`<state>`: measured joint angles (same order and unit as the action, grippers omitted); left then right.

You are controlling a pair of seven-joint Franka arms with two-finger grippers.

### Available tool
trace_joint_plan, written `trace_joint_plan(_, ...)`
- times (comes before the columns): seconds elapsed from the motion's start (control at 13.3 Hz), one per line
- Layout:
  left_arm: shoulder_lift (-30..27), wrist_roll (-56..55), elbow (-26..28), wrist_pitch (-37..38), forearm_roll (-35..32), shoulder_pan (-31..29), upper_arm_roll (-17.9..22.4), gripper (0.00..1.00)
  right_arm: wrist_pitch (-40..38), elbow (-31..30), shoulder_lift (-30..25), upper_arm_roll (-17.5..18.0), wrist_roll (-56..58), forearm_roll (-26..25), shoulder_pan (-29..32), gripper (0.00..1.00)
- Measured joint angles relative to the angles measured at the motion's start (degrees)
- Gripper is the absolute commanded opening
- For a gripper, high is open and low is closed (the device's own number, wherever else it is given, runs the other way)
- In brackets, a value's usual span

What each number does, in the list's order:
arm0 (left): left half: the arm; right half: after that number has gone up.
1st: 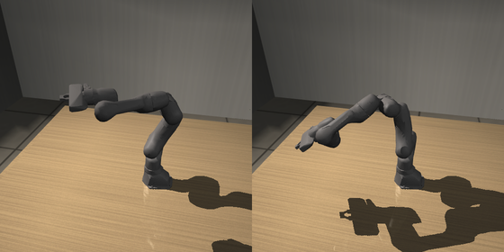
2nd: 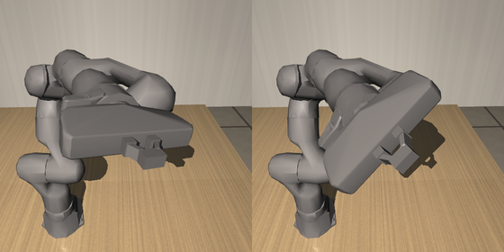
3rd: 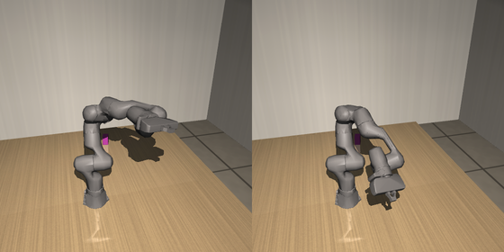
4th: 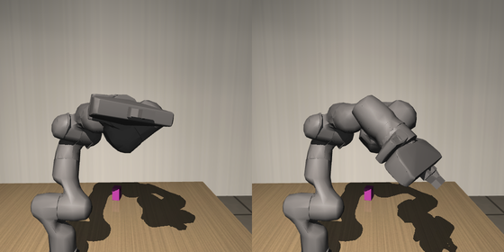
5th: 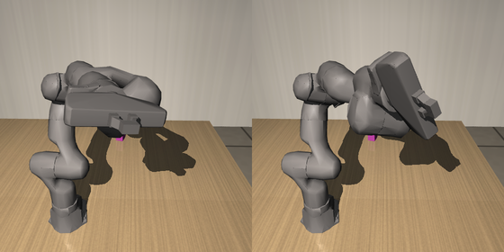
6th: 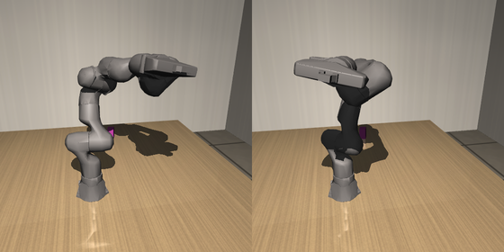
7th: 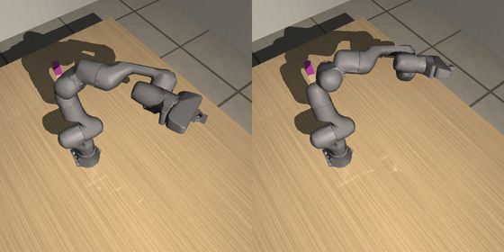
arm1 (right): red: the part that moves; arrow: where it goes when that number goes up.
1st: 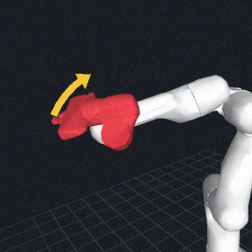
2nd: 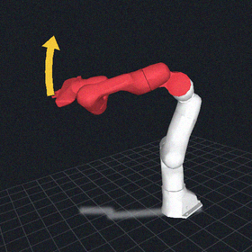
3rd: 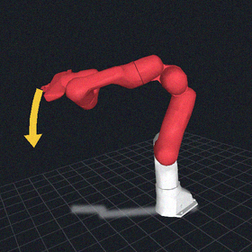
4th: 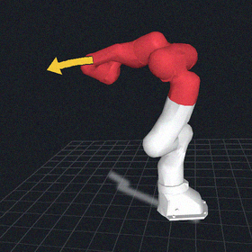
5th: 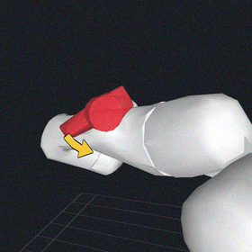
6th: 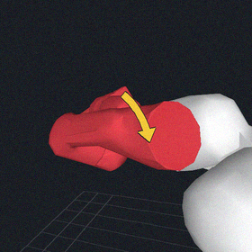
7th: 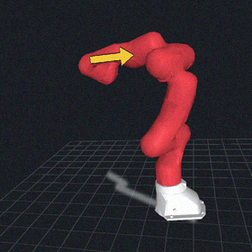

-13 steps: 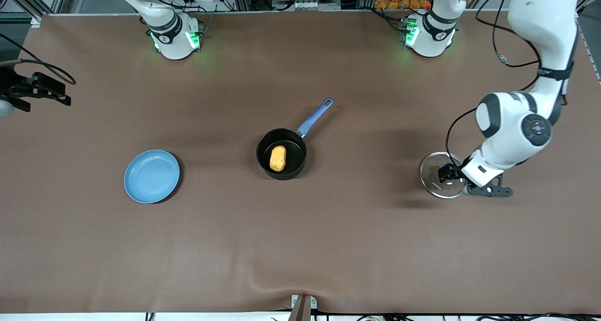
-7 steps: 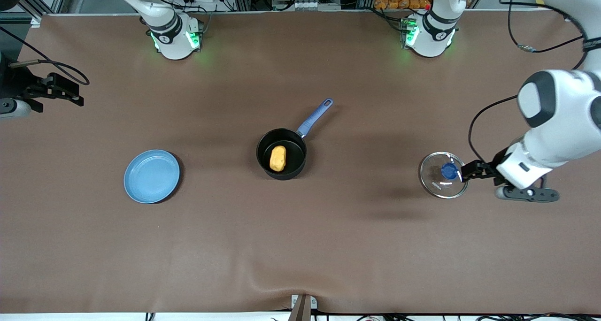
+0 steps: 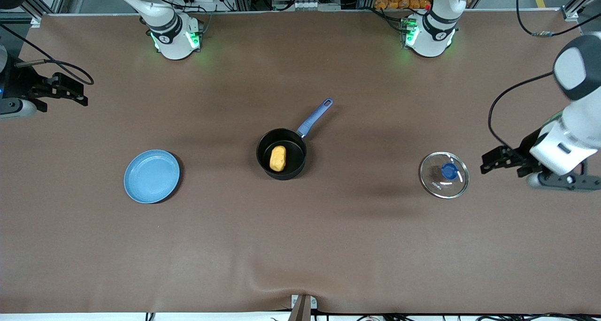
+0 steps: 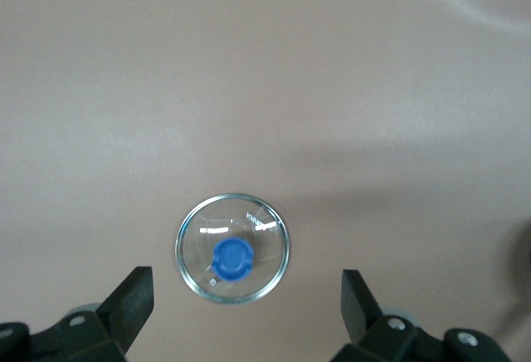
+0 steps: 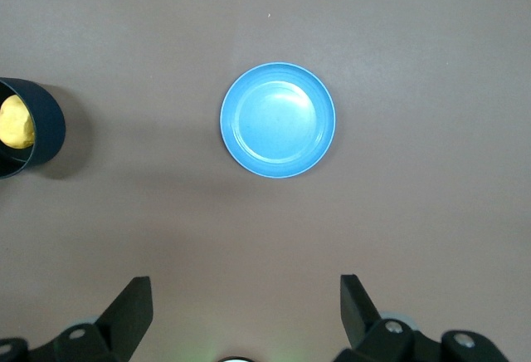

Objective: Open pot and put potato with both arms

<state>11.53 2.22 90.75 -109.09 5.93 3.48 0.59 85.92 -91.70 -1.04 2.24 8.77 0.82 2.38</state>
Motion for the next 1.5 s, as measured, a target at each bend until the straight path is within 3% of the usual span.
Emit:
trace_joint_plan(0.15, -2.6, -0.4, 0.0, 2.0, -0.1, 0.0, -0.1, 1.00, 0.0, 0.0, -0.1, -2.6, -0.3, -0.4, -3.1, 1.00)
trace_joint_plan(0.6, -4.0, -1.7, -0.1, 4.9, -0.3, 0.3, -0.9, 1.00, 0.0, 0.0, -0.1, -2.8, -0.3, -0.6, -3.0, 1.00)
trace_joint_plan(0.75, -5.1, -2.0, -0.1, 7.4, -3.6, 0.4, -2.1, 1.00, 0.0, 0.0, -0.1, -2.8, -0.3, -0.6, -3.0, 1.00)
trace_joint_plan(0.97, -8.2, -4.6, -0.2, 11.4, -7.1, 0.4, -4.7, 1.00, -0.1, 0.0, -0.1, -2.8, -0.3, -0.6, -3.0, 1.00)
trace_joint_plan(1.5, -14.9, -4.7, 2.9, 14.6, -7.2, -0.1, -4.7, 1.00, -0.3, 0.0, -0.1, -2.9, -0.3, -0.7, -2.9, 1.00)
